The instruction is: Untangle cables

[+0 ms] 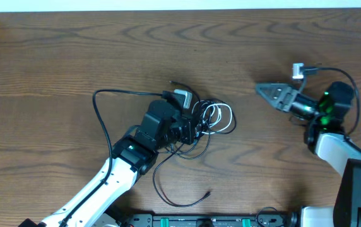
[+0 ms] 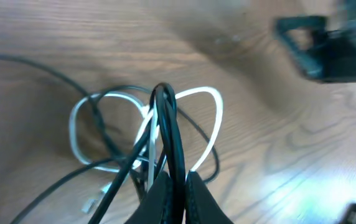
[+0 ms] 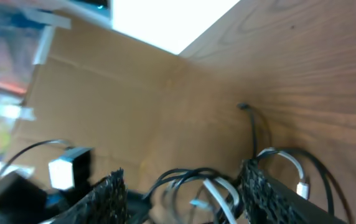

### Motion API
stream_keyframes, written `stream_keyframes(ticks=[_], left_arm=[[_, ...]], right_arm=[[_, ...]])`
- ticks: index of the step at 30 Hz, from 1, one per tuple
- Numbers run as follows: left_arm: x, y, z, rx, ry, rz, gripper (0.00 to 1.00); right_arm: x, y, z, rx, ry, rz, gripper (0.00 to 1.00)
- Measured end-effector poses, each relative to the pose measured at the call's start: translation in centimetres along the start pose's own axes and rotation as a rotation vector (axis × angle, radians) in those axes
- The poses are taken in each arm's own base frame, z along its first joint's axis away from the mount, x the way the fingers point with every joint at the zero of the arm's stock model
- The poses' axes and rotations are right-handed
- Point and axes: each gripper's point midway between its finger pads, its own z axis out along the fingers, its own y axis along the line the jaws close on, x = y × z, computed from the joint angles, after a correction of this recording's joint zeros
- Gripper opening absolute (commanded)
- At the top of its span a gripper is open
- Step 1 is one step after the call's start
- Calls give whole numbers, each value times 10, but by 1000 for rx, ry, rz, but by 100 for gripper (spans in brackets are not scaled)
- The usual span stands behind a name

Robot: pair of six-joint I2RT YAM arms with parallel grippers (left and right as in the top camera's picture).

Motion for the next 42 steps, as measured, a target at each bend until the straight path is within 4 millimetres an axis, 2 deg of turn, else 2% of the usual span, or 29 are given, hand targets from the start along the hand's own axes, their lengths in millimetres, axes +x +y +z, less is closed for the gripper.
stream_keyframes(ticks=[6, 10, 15, 18, 20, 23, 24, 25, 26, 27, 28, 30, 33, 35, 39, 42], left_arm=[[-14, -23, -3, 114, -44, -7, 8], [-20, -32, -13, 145, -65, -20, 7], [-29, -47, -35, 182, -107, -11, 7], [-39, -56, -48, 204, -144, -3, 8], [-46, -61, -55, 219, -167, -4, 8], [-50, -68, -63, 243, -188, 5, 8], [-51, -71, -65, 255, -192, 10, 8], [-51, -74, -67, 268, -194, 14, 8], [-52, -76, -68, 281, -195, 19, 7], [-51, -78, -68, 293, -188, 21, 7], [-49, -80, -68, 303, -182, 23, 7], [-47, -83, -69, 323, -168, 26, 8], [-43, -88, -70, 353, -148, 29, 7], [-42, -90, -71, 365, -141, 32, 8], [-39, -94, -72, 389, -125, 37, 8], [-37, -97, -73, 405, -114, 40, 7]], right_arm=[[-6, -17, 6, 98, -23, 24, 51], [-17, -21, -2, 163, -25, 62, 54], [-18, 0, -29, 277, -34, 95, 53], [-5, 17, -53, 404, -35, 123, 49], [5, 28, -68, 480, -42, 116, 52], [27, 48, -85, 537, -32, 95, 58], [33, 52, -88, 542, -26, 89, 66], [40, 60, -91, 535, -16, 72, 82], [45, 66, -92, 525, -8, 49, 91], [49, 75, -92, 497, 2, 16, 99], [52, 85, -90, 464, 13, -20, 99], [58, 101, -87, 402, 32, -76, 99], [67, 121, -82, 328, 66, -157, 83], [71, 127, -76, 296, 88, -191, 78], [77, 125, -62, 293, 145, -235, 65], [80, 115, -49, 337, 180, -277, 63]])
